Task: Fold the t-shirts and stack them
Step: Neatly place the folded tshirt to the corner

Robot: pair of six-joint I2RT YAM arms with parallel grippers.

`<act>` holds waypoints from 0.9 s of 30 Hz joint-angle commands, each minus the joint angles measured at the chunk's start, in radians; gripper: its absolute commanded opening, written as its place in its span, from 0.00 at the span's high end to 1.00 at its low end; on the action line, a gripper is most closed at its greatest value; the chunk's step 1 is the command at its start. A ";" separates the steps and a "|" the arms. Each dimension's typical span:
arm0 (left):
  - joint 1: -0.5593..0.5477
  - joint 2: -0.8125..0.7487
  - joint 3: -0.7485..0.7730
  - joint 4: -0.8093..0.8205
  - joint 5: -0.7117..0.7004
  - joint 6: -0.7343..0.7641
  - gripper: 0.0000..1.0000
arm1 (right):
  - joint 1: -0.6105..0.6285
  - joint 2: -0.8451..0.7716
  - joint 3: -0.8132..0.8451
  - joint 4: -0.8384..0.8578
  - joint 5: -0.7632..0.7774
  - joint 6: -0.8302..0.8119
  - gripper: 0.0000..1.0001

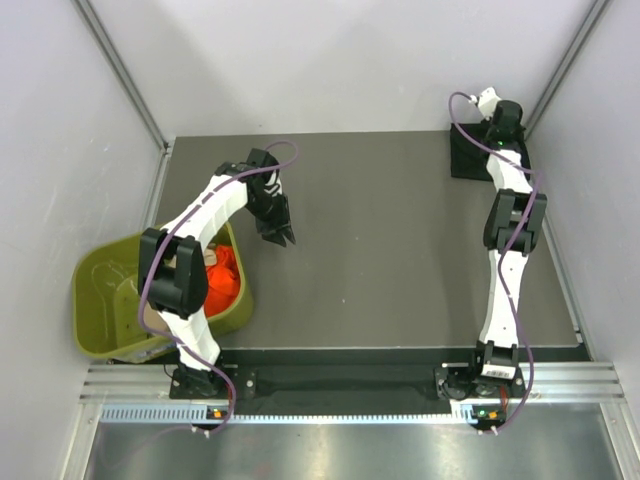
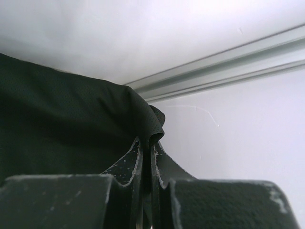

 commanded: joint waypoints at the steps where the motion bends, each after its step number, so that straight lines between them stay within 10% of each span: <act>1: 0.004 0.000 0.034 -0.029 0.006 0.003 0.66 | -0.007 0.016 0.049 0.084 -0.033 -0.030 1.00; 3: 0.004 -0.003 0.029 -0.029 0.006 0.001 0.66 | -0.005 0.015 0.048 0.094 -0.029 -0.028 0.89; 4: 0.004 -0.005 0.026 -0.029 0.006 -0.002 0.66 | -0.005 0.015 0.048 0.095 -0.027 -0.024 0.65; 7: 0.004 -0.008 0.015 -0.021 0.018 -0.010 0.66 | -0.004 0.006 0.035 0.109 -0.003 -0.007 0.34; 10: 0.004 -0.016 0.006 -0.009 0.035 -0.020 0.66 | 0.001 -0.011 0.029 0.124 0.066 0.016 0.17; 21: 0.004 -0.063 0.001 0.042 0.083 -0.085 0.66 | 0.140 -0.363 -0.377 0.051 0.226 0.286 0.10; 27: 0.002 -0.108 -0.011 0.080 0.104 -0.125 0.66 | 0.194 -0.505 -0.543 -0.037 0.074 0.580 0.24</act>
